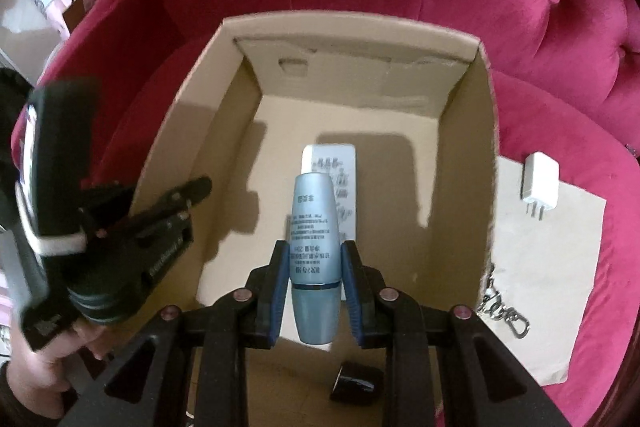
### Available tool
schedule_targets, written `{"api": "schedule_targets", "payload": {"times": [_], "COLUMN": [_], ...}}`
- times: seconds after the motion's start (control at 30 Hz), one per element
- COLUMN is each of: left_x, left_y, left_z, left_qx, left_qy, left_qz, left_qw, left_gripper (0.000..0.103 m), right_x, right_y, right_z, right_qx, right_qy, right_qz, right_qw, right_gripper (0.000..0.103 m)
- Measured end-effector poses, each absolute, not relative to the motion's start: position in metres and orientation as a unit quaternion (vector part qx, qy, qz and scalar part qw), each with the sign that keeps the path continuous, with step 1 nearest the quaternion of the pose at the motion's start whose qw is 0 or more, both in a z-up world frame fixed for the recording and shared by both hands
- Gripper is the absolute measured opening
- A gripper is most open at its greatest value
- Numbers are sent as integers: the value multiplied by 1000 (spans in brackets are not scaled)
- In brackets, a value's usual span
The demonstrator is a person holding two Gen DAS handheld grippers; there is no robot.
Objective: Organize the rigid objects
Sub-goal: 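Lift the light-blue bottle and carry it with the right gripper into the box, then lower the bottle beside the remote and open the right gripper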
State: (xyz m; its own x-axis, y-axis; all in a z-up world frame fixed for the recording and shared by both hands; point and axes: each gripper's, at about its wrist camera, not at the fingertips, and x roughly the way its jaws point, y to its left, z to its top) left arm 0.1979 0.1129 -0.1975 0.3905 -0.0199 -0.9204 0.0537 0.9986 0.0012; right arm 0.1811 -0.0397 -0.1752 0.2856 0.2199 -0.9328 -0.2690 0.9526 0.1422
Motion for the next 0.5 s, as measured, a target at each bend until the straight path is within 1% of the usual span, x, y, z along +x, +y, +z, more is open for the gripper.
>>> {"api": "schedule_targets", "payload": {"times": [0.5], "left_x": [198], "left_y": [113], "left_z": [-198], "left_qx": [15], "left_qy": [552], "left_qz": [-22], "left_qw": [834], "left_gripper": [15], "right_x": [162], "right_y": [-30], "right_z": [-221], "right_qx": [-27], "right_qy": [616], "right_qz": [148], "right_qw": [773], "right_gripper": [27]}}
